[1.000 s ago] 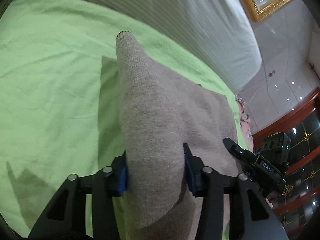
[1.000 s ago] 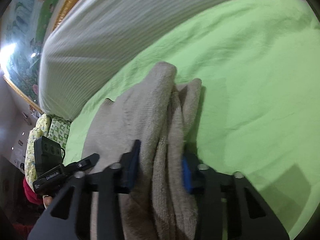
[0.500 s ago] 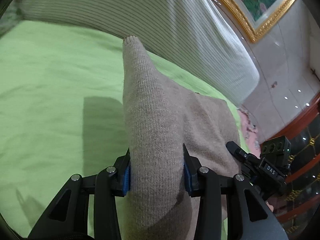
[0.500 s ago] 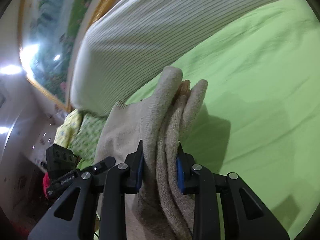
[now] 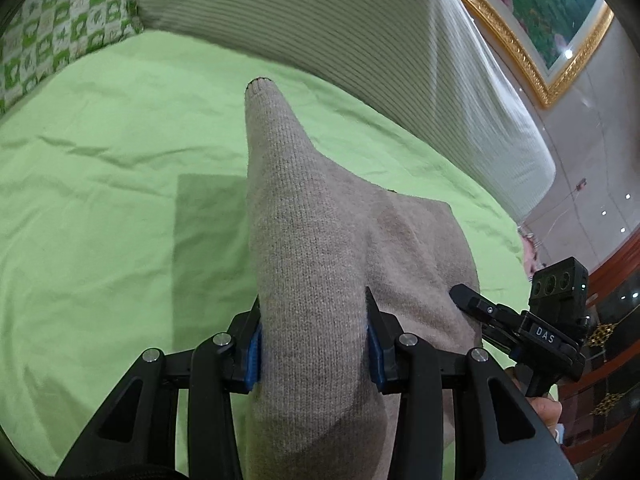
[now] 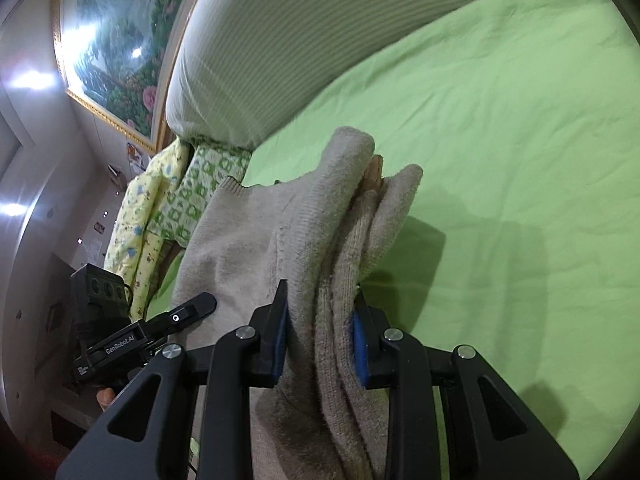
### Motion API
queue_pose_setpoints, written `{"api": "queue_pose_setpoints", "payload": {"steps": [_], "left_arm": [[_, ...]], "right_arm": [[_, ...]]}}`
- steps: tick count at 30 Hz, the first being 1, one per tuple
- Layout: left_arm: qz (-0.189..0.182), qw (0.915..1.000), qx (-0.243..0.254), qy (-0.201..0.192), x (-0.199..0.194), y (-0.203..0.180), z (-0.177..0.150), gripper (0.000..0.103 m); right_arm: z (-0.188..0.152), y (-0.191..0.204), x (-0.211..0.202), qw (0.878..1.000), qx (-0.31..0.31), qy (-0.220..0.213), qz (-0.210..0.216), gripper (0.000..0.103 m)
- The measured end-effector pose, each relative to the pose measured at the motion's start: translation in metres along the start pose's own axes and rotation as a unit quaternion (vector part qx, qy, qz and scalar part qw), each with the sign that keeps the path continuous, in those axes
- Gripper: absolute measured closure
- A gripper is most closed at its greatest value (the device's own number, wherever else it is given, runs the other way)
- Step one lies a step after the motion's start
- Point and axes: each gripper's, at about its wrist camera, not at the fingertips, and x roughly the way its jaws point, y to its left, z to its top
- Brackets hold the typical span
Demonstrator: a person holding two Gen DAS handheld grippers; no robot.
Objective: Fold small clothes
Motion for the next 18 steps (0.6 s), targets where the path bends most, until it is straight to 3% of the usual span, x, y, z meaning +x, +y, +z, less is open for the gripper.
{"api": "queue_pose_setpoints", "payload": {"steps": [9, 11, 15, 18], "left_arm": [[-0.030, 0.9994, -0.006, 0.016, 0.033, 0.031, -0.015, 0.057], [-0.037, 0.9991, -0.005, 0.017, 0.035, 0.036, -0.016, 0.053], [-0.043, 0.9988, -0.010, 0.021, 0.035, 0.043, -0.018, 0.049], [-0.027, 0.9995, -0.009, 0.015, 0.020, 0.041, -0.024, 0.046]], "right_arm": [[-0.009, -0.021, 0.014, 0.999, -0.002, 0.016, -0.038, 0.074], [-0.011, -0.029, 0.018, 0.999, 0.003, 0.020, -0.045, 0.070], [-0.011, -0.035, 0.020, 0.998, 0.018, 0.016, -0.059, 0.051], [-0.012, -0.032, 0.012, 0.997, 0.029, 0.012, -0.067, 0.051]]}}
